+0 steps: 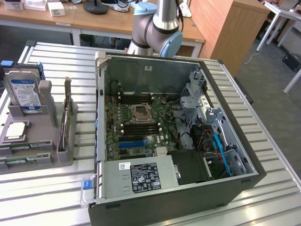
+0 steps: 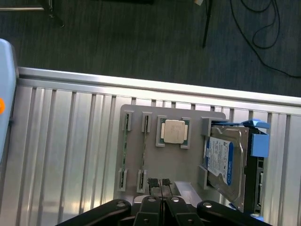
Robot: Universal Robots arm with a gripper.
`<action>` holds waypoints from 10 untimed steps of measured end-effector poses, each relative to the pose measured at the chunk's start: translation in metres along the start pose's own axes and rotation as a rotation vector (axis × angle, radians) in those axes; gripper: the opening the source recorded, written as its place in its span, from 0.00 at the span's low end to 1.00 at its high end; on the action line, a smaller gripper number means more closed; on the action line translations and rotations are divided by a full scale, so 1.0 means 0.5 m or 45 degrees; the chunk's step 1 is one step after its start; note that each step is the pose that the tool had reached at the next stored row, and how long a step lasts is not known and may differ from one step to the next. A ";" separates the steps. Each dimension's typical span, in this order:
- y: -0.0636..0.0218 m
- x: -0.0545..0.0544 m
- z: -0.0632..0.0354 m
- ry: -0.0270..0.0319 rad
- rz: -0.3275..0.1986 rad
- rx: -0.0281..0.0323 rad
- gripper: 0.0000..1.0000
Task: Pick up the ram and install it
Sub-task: 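Pick up the ram and move it above insertion slot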
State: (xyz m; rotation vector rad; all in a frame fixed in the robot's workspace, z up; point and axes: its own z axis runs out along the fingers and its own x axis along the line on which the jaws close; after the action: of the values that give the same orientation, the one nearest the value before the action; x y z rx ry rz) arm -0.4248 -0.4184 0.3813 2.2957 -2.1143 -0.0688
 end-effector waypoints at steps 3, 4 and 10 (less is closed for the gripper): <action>0.000 0.000 0.000 0.0000 0.000 -0.0001 0.10; 0.000 0.000 0.000 0.0000 0.000 0.0000 0.10; 0.000 0.000 0.000 0.0000 0.000 0.0000 0.11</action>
State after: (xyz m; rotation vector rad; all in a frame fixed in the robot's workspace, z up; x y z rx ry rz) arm -0.4248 -0.4184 0.3813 2.2957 -2.1143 -0.0689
